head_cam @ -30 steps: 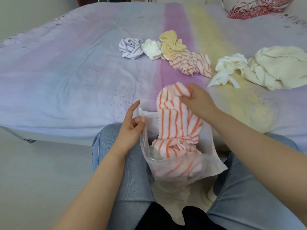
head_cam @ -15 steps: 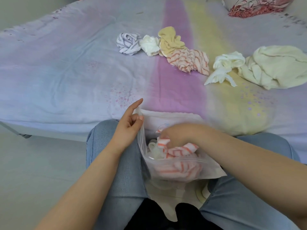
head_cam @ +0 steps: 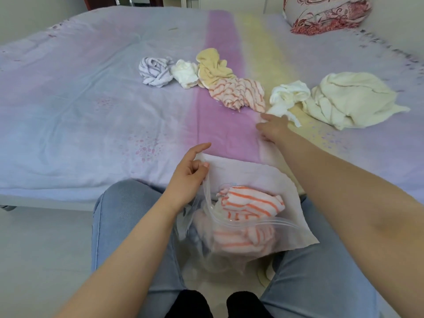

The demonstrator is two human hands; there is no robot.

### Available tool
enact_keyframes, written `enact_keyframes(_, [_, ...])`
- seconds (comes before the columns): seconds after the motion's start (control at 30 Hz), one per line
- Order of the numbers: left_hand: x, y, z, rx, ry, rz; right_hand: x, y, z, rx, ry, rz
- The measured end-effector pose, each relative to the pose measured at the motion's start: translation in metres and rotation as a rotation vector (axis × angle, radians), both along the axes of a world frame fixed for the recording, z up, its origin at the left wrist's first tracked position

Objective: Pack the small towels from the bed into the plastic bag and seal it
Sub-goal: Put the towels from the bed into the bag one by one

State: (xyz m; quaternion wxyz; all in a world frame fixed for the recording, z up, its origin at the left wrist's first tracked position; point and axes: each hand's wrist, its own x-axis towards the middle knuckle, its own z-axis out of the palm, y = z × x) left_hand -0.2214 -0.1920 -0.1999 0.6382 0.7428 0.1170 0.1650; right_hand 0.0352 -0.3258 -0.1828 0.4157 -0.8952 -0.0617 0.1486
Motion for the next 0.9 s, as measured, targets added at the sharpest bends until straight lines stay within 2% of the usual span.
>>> enact_keyframes(0.1, [0.005,-0.002,-0.003,-0.013,0.03,0.014,0.014,-0.007,-0.018,0.095,-0.009,-0.047])
enact_keyframes(0.2, [0.005,-0.001,-0.005,-0.011,0.042,0.044,-0.009,-0.011,-0.013,0.109,-0.202,-0.101])
enact_keyframes(0.27, [0.004,0.001,-0.005,-0.028,0.046,0.066,-0.037,-0.016,-0.009,0.145,-0.257,-0.072])
enact_keyframes(0.43, [0.003,0.001,-0.004,-0.073,0.054,0.095,-0.11,-0.04,0.019,0.231,-0.079,0.207])
enact_keyframes(0.5, [0.005,-0.001,-0.005,-0.083,0.058,0.106,-0.121,-0.051,0.038,0.199,-0.056,0.306])
enact_keyframes(0.57, [0.006,-0.002,-0.006,-0.102,0.061,0.12,-0.118,-0.056,0.051,0.117,-0.163,0.342])
enact_keyframes(0.7, [0.007,-0.004,-0.008,-0.116,0.059,0.138,-0.074,-0.038,0.054,-0.154,-0.612,0.187])
enact_keyframes(0.73, [0.007,-0.004,-0.008,-0.113,0.065,0.139,-0.055,-0.03,0.046,-0.246,-0.61,0.187])
enact_keyframes(0.8, [0.007,-0.003,-0.007,-0.113,0.081,0.134,-0.026,-0.013,0.027,-0.397,-0.417,0.286])
enact_keyframes(0.9, [0.003,0.002,-0.007,-0.127,0.104,0.136,-0.009,0.005,-0.006,-0.463,-0.211,0.404])
